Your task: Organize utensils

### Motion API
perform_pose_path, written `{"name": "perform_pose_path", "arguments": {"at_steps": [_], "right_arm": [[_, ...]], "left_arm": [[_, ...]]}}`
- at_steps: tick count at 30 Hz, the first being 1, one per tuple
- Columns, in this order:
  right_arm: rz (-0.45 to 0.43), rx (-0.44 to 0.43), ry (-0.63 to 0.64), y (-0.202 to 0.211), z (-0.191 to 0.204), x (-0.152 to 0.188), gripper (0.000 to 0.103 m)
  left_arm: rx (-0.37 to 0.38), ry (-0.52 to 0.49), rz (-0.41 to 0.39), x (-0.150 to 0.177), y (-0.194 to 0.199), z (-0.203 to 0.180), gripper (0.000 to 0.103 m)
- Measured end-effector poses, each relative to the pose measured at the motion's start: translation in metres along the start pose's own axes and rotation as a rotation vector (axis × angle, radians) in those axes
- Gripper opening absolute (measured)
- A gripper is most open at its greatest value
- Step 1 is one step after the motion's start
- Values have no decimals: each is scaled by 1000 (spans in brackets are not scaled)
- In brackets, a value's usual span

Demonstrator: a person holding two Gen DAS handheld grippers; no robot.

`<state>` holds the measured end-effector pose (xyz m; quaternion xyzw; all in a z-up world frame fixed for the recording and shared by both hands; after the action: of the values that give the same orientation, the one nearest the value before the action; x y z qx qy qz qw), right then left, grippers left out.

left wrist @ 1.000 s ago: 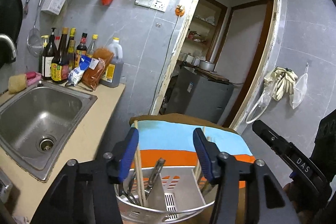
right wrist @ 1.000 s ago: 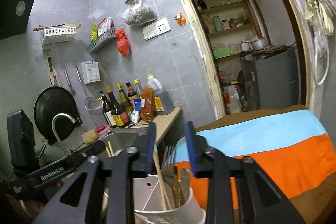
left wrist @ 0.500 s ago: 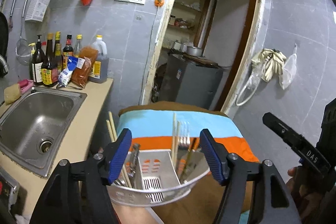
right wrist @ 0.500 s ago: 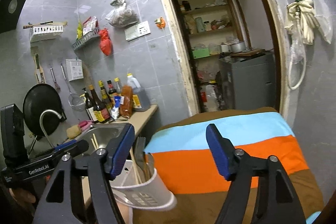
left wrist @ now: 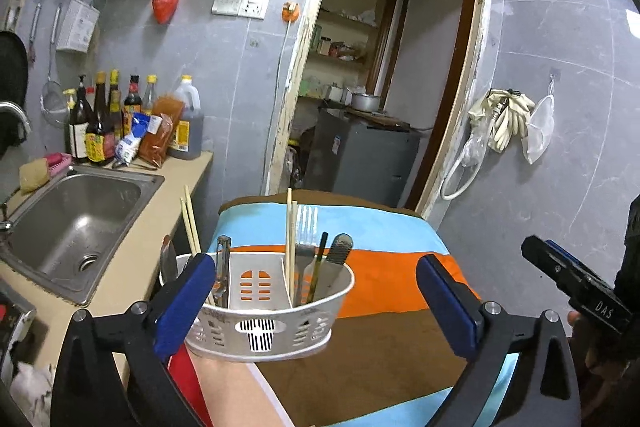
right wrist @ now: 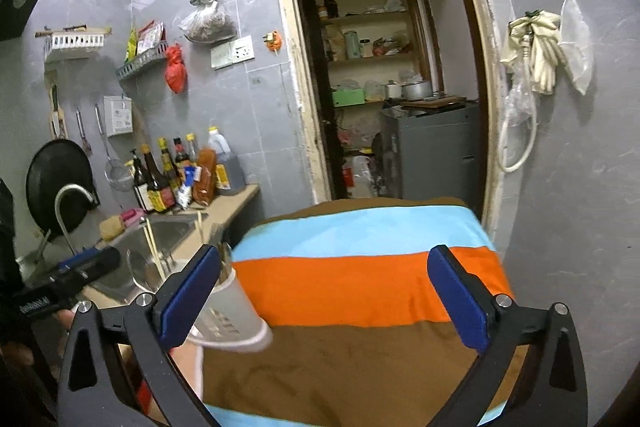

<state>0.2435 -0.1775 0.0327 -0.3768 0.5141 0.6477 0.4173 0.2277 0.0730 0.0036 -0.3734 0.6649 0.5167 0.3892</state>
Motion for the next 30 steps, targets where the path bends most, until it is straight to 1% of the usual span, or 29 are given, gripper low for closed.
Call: {"name": "perform_pose_path", "arguments": {"at_steps": [5,9,13,19,25,30], "right_arm": [[-9,38,22,32,-19,4,101],[4,62,27,61,-32,16,101],[13,67,28,82,-39,25,101],[11,76,24,116,-43,38,101],[30,68,1,133,-45,49,101],[45,61,13,143,-43,58,101]], "left_arm": [[-35,1,0,12,22,-14,102],[-57,-10,3,25,41,-24,102],[-74,-20,9,39,61,-34,102],[-93,-42,5,48,86,-44,102],[-134,-37,-11,55,108,-47,102],[-149,-43,-3,64,120,-50,102]]}}
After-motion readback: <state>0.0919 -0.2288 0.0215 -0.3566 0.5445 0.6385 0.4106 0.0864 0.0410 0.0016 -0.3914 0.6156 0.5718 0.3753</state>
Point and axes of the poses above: each gripper's, at about its wrist camera, not at the fingertips, and y roughly against the way its jaws point, z to its left, x to its underside, the point moved 6 cm from there along -y, roughly the way its jaws point, and after that the axes turned 4 degrees about -y, right-handed, at the moved point
